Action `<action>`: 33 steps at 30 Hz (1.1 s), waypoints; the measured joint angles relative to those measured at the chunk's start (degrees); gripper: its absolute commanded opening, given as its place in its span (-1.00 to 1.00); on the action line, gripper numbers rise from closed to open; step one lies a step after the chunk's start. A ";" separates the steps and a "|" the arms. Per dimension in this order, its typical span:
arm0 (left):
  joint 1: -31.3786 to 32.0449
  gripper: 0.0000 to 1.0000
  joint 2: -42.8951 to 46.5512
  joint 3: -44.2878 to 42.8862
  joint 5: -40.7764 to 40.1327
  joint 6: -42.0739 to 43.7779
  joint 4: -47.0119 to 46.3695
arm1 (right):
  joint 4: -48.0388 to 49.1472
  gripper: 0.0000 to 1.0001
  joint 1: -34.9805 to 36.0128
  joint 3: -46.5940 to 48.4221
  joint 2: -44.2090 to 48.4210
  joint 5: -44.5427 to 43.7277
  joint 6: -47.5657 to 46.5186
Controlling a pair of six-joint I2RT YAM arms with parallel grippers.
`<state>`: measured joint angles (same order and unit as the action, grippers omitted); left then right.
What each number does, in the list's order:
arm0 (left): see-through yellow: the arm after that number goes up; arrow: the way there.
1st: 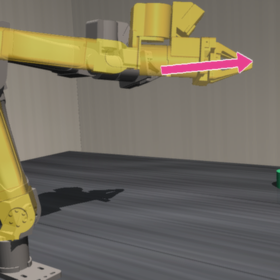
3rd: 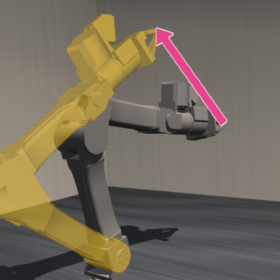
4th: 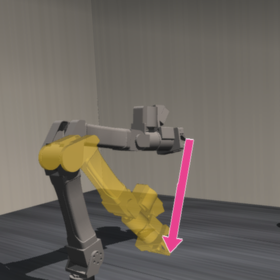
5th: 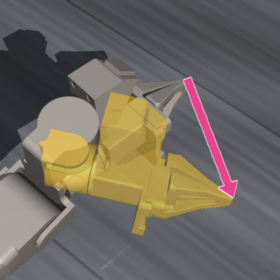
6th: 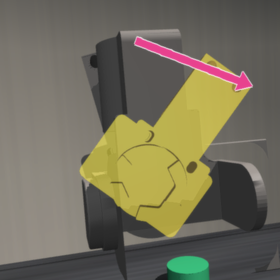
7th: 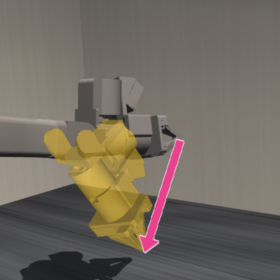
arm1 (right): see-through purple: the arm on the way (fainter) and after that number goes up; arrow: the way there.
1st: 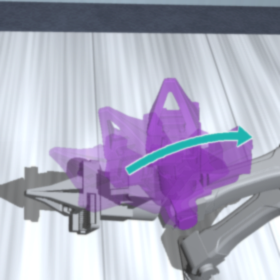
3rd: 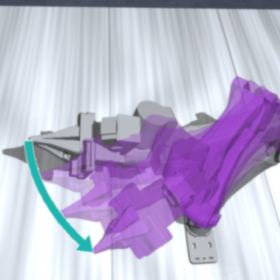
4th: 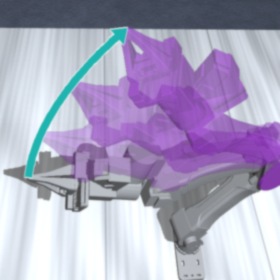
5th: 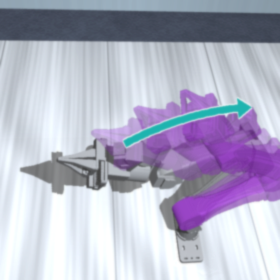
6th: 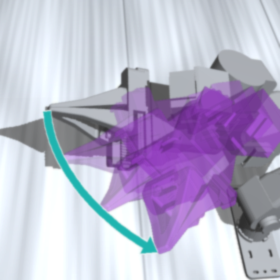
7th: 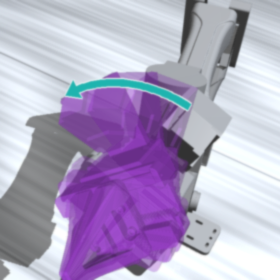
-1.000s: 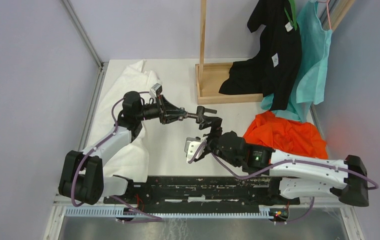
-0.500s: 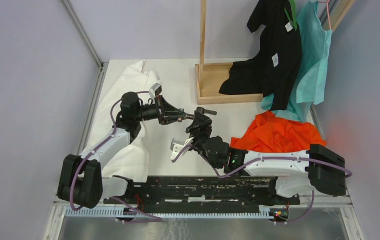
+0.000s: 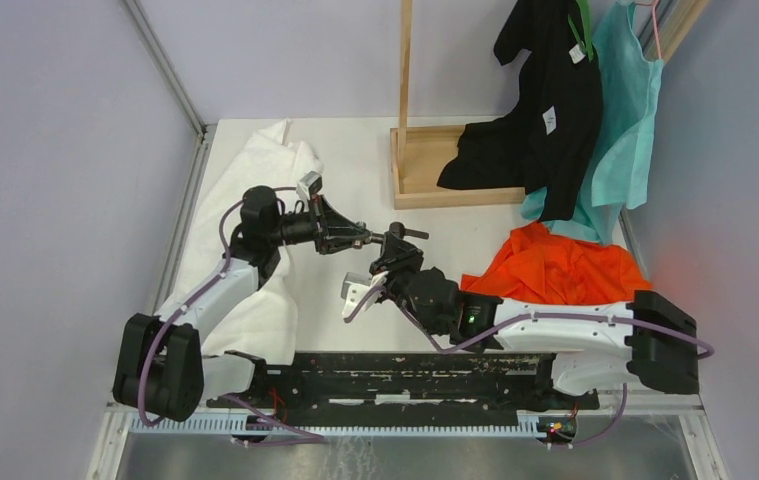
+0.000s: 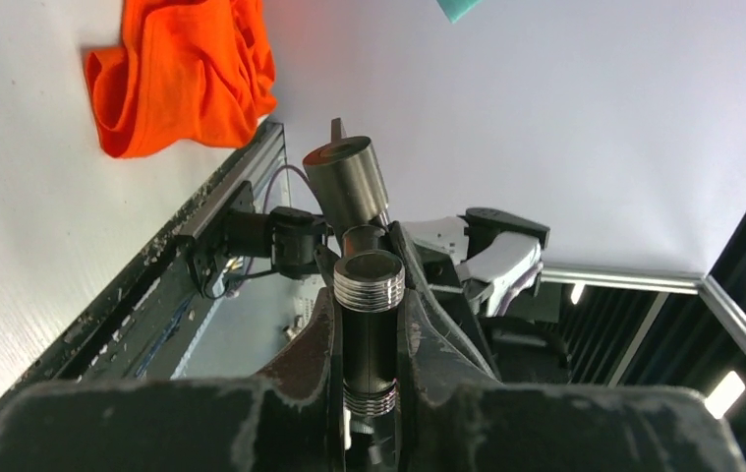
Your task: Install the water faucets
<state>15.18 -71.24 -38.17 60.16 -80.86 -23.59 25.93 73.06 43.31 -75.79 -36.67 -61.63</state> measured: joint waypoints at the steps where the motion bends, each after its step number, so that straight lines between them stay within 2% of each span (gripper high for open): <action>1: 0.00 -0.94 0.39 0.00 0.37 1.31 0.96 | -3.89 -0.99 -0.26 0.96 1.16 1.75 2.91; 6: 0.35 -0.94 2.56 -0.46 3.26 6.82 3.89 | -23.89 -0.99 -3.28 7.67 7.93 15.19 19.39; 12: 1.36 -0.94 3.19 -0.70 6.56 10.08 5.77 | -34.75 -0.99 -6.54 11.82 11.23 27.71 36.44; 17: 1.70 -0.94 3.28 -0.70 7.93 10.45 7.67 | -39.45 -1.00 -11.28 14.64 11.08 36.74 48.33; 22: 1.07 -0.94 4.35 -0.70 6.95 12.70 7.61 | -46.66 -0.99 -22.47 22.49 4.50 55.08 65.16; 26: 0.17 -0.94 5.27 -0.22 5.49 14.38 8.96 | -45.88 -0.99 -29.09 24.55 -1.36 69.75 75.28; 30: -0.09 -0.94 6.08 1.07 4.92 15.37 10.80 | -45.22 -0.99 -32.02 24.59 -5.33 78.97 82.53; 31: -0.09 -0.94 6.14 1.27 4.96 15.37 11.02 | -45.27 -0.92 -32.33 24.59 -5.77 80.00 83.38; 33: -0.07 -0.94 6.16 1.90 5.01 15.26 10.25 | -45.31 -0.40 -32.98 24.59 -6.51 81.72 85.05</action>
<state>15.11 -65.08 -36.27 65.17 -65.60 -13.34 -19.38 40.07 67.90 -82.30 45.06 23.42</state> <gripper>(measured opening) 0.187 0.333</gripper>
